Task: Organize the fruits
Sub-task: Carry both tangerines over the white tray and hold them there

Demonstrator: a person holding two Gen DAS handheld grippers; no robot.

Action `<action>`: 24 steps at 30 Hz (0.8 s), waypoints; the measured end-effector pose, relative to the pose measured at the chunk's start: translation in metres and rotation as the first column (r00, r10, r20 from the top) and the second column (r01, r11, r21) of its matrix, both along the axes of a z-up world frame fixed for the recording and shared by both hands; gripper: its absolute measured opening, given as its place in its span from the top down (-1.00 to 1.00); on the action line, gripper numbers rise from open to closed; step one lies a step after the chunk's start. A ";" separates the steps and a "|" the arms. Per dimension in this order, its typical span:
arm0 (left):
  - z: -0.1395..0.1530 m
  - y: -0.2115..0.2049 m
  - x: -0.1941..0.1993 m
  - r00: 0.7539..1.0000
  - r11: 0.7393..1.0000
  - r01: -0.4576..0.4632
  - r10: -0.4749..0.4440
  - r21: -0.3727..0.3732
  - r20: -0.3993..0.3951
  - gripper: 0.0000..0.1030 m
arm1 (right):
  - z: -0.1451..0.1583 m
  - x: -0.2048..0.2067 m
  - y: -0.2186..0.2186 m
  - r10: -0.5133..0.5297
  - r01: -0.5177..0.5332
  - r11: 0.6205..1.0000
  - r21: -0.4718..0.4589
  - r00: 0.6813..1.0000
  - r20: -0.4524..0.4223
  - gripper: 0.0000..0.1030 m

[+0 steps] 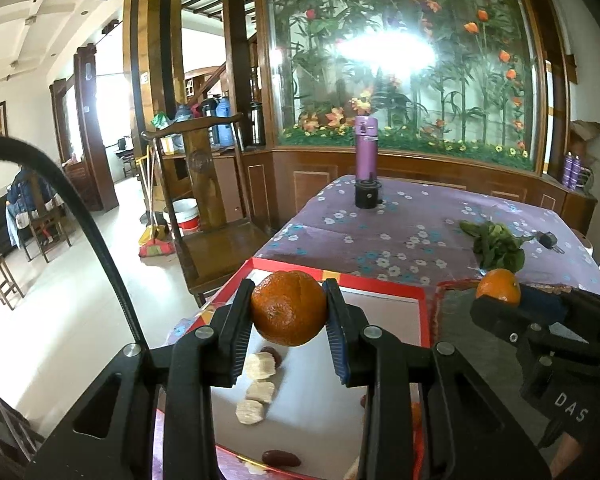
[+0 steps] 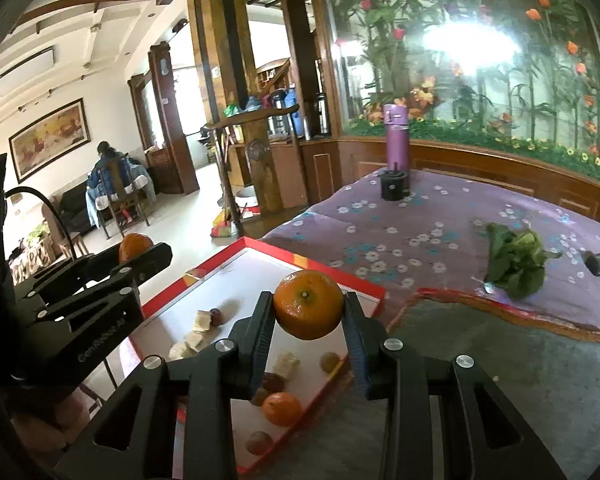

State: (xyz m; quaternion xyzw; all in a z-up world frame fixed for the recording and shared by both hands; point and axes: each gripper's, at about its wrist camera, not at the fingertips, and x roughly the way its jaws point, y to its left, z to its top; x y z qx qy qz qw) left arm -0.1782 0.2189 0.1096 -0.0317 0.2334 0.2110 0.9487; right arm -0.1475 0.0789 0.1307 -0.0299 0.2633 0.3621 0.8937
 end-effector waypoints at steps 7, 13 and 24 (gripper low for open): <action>-0.005 0.015 -0.001 1.000 1.000 -0.022 0.022 -0.013 -0.006 0.39 | -0.006 -0.001 0.022 0.036 -0.036 0.999 -0.010 0.999 -0.027 0.33; -0.009 0.023 -0.001 0.999 0.999 -0.037 0.037 -0.019 -0.012 0.39 | -0.013 0.000 0.037 0.059 -0.061 0.998 -0.022 0.997 -0.052 0.33; -0.017 0.037 0.000 0.998 0.998 -0.053 0.052 -0.037 -0.028 0.39 | -0.027 0.001 0.054 0.084 -0.088 0.995 -0.042 0.993 -0.081 0.33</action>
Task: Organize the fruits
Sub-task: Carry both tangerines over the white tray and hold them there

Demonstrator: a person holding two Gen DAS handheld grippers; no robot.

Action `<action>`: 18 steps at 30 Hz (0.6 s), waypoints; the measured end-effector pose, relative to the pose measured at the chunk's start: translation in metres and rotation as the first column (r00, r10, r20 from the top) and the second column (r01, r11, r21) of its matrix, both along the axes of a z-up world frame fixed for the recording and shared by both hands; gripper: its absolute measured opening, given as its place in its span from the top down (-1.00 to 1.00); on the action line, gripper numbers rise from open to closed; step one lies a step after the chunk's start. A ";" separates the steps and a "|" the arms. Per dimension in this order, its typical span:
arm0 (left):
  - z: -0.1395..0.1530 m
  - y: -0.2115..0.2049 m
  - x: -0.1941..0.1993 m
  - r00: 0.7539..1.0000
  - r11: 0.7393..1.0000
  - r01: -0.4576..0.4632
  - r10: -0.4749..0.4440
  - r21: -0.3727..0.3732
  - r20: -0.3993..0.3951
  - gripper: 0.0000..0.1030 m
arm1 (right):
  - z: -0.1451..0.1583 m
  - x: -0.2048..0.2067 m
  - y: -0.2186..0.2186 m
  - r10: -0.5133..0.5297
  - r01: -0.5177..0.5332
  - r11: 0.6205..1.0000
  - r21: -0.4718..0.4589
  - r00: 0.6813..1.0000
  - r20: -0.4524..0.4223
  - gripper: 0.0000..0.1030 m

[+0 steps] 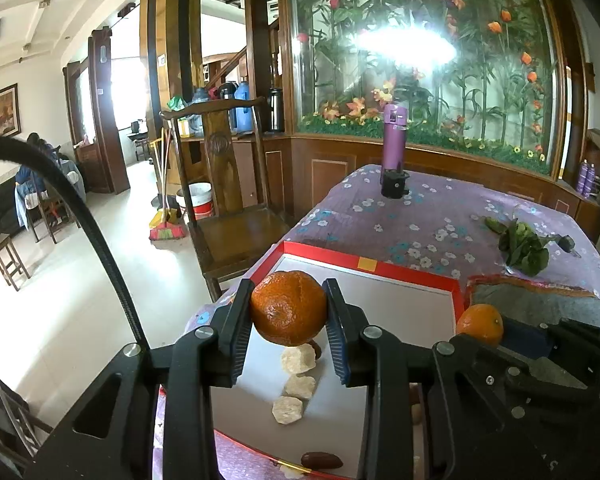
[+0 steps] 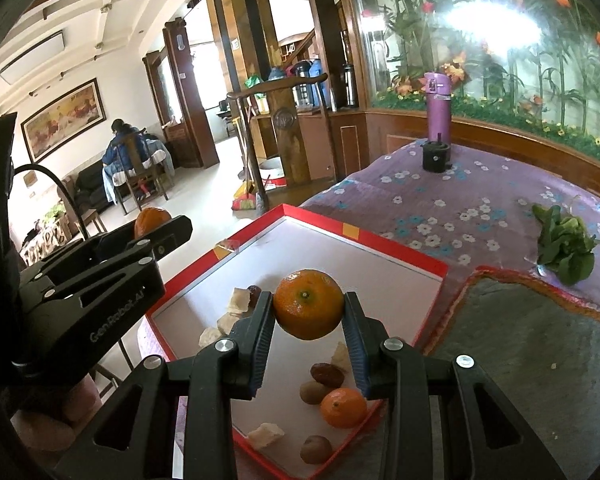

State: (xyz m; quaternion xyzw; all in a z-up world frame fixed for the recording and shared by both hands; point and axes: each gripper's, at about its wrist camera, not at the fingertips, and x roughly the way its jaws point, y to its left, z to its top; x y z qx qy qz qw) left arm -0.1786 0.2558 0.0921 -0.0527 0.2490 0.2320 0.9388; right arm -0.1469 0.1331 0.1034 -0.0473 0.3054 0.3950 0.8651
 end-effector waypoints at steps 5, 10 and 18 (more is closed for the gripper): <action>-0.002 0.005 -0.001 1.000 1.000 -0.006 0.006 -0.006 -0.004 0.39 | -0.004 -0.002 0.007 0.011 -0.011 1.000 -0.007 1.000 -0.004 0.33; -0.006 0.009 0.001 1.000 1.000 -0.006 0.006 -0.012 -0.015 0.39 | -0.008 -0.001 0.011 0.014 -0.014 1.000 -0.012 1.000 -0.017 0.33; -0.012 0.013 0.003 0.999 1.000 -0.009 0.009 -0.017 -0.031 0.39 | -0.018 0.002 0.016 0.011 -0.012 1.000 -0.025 0.999 -0.039 0.33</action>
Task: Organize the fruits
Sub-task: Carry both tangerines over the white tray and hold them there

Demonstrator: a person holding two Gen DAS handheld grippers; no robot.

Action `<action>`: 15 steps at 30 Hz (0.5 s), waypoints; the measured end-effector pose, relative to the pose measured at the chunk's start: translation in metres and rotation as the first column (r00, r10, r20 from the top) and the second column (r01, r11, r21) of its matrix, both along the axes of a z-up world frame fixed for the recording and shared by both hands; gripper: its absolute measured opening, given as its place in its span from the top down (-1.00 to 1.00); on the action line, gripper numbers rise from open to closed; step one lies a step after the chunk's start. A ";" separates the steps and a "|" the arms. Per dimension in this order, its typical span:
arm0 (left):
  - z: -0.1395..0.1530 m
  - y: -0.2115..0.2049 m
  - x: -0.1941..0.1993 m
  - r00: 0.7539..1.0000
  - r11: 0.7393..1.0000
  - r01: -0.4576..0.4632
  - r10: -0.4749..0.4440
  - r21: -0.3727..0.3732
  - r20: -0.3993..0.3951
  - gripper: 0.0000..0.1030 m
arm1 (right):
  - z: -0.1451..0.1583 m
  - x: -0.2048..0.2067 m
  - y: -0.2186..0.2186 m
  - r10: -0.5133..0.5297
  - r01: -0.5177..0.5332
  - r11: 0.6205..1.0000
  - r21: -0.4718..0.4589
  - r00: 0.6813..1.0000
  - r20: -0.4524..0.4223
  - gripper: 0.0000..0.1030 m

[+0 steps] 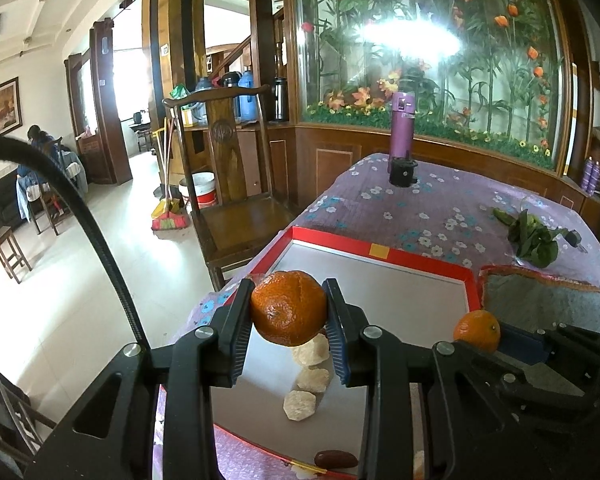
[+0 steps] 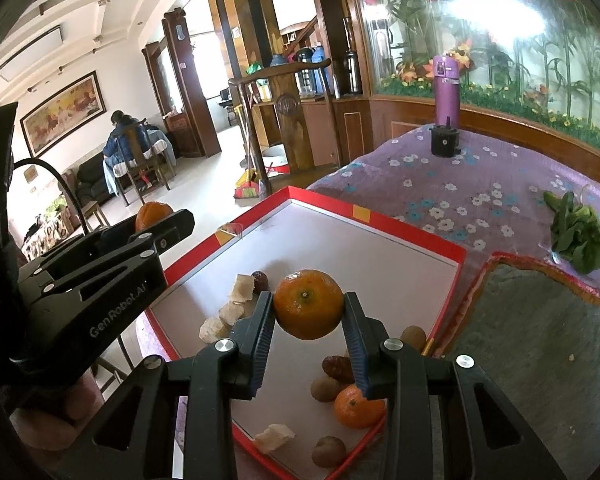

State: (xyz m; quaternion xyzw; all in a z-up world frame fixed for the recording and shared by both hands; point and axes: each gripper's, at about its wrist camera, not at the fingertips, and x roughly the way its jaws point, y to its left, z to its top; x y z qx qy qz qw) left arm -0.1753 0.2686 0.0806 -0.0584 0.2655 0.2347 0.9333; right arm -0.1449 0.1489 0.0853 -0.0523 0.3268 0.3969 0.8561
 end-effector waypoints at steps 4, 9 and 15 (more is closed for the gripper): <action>-0.002 0.003 0.001 1.000 1.000 -0.004 0.004 -0.003 -0.005 0.39 | -0.004 0.004 0.001 -0.004 0.004 1.000 0.001 1.000 -0.018 0.33; -0.004 0.006 0.001 1.000 1.000 -0.011 0.010 -0.008 -0.009 0.39 | -0.007 0.006 0.001 -0.005 0.005 1.000 -0.001 1.000 -0.027 0.33; -0.007 0.008 0.003 1.000 1.000 -0.016 0.016 -0.011 -0.015 0.39 | -0.009 0.006 0.002 -0.005 0.005 1.000 -0.001 0.999 -0.033 0.33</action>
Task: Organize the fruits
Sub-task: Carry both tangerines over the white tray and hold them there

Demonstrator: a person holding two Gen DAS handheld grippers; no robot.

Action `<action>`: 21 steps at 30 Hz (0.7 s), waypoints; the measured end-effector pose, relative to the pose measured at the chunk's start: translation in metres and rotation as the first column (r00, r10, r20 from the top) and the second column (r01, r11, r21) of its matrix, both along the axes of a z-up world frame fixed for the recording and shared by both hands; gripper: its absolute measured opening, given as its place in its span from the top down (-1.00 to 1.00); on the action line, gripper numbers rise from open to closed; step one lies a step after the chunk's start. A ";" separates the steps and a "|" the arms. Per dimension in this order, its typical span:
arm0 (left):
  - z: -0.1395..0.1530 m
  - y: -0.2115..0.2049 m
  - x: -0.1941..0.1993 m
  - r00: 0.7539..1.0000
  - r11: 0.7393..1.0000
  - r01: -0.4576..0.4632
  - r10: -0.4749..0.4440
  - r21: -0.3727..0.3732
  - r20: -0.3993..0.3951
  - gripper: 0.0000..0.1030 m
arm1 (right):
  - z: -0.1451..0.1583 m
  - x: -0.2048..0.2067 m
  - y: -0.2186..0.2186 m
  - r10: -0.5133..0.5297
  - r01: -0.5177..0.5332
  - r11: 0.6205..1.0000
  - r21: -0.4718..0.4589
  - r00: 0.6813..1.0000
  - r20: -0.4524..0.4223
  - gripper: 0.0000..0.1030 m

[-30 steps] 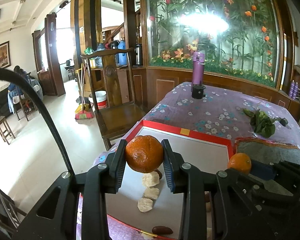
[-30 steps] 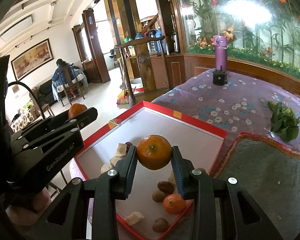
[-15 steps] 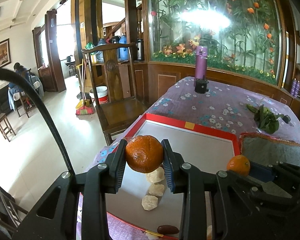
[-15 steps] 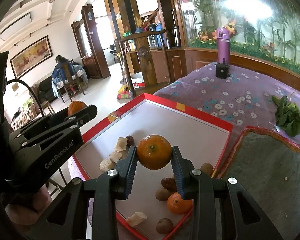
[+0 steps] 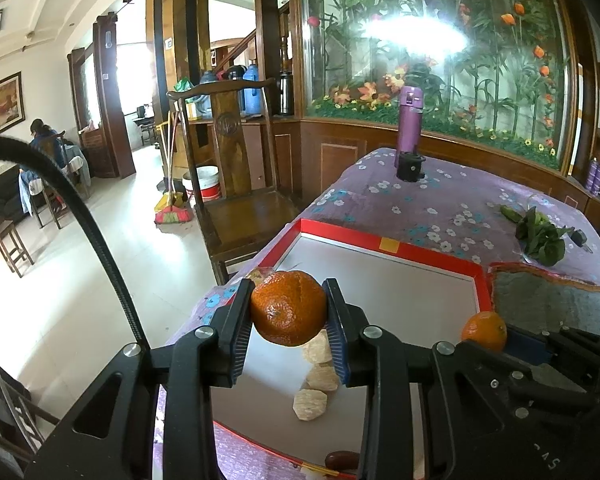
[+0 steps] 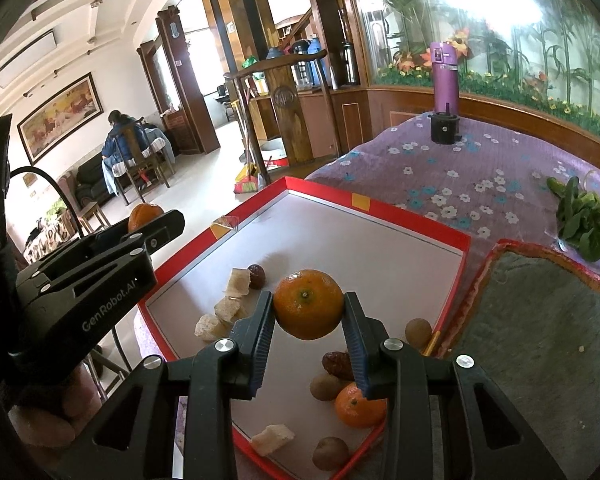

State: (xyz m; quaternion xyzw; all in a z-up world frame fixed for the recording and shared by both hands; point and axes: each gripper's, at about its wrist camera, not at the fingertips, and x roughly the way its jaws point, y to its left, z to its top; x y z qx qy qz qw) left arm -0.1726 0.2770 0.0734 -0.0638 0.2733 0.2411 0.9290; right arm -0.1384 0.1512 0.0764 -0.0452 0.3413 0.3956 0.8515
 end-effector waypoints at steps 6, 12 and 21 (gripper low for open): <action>-0.002 0.000 0.002 1.000 1.000 0.000 0.000 0.000 -0.007 0.39 | -0.003 0.001 0.002 -0.002 0.002 1.000 -0.001 1.000 -0.005 0.33; -0.009 0.001 0.004 1.000 1.000 -0.001 0.001 -0.007 -0.022 0.39 | -0.008 0.003 0.003 -0.002 0.002 1.000 -0.010 1.000 -0.017 0.33; -0.015 0.004 0.007 0.999 1.000 -0.005 0.005 -0.010 -0.038 0.39 | -0.015 0.008 0.005 -0.009 0.008 1.000 -0.020 0.999 -0.035 0.33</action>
